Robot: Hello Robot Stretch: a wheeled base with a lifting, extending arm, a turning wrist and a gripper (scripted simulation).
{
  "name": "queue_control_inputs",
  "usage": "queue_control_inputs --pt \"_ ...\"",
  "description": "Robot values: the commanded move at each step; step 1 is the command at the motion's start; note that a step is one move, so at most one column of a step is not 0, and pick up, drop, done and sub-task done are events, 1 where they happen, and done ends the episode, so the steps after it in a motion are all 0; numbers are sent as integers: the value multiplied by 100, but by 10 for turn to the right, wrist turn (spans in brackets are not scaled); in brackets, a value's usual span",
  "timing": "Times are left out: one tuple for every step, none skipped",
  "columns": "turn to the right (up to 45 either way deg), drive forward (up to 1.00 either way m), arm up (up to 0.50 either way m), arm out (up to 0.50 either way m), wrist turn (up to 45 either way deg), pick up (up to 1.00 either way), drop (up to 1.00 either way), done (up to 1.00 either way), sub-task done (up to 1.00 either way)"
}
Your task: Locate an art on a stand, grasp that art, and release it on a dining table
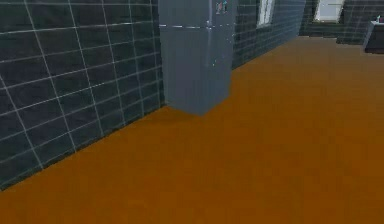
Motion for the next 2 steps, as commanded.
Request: queue_control_inputs --pt "-450 0 0 0 0 0 0 0 0" --pt "-450 0 0 0 0 0 0 0 0"
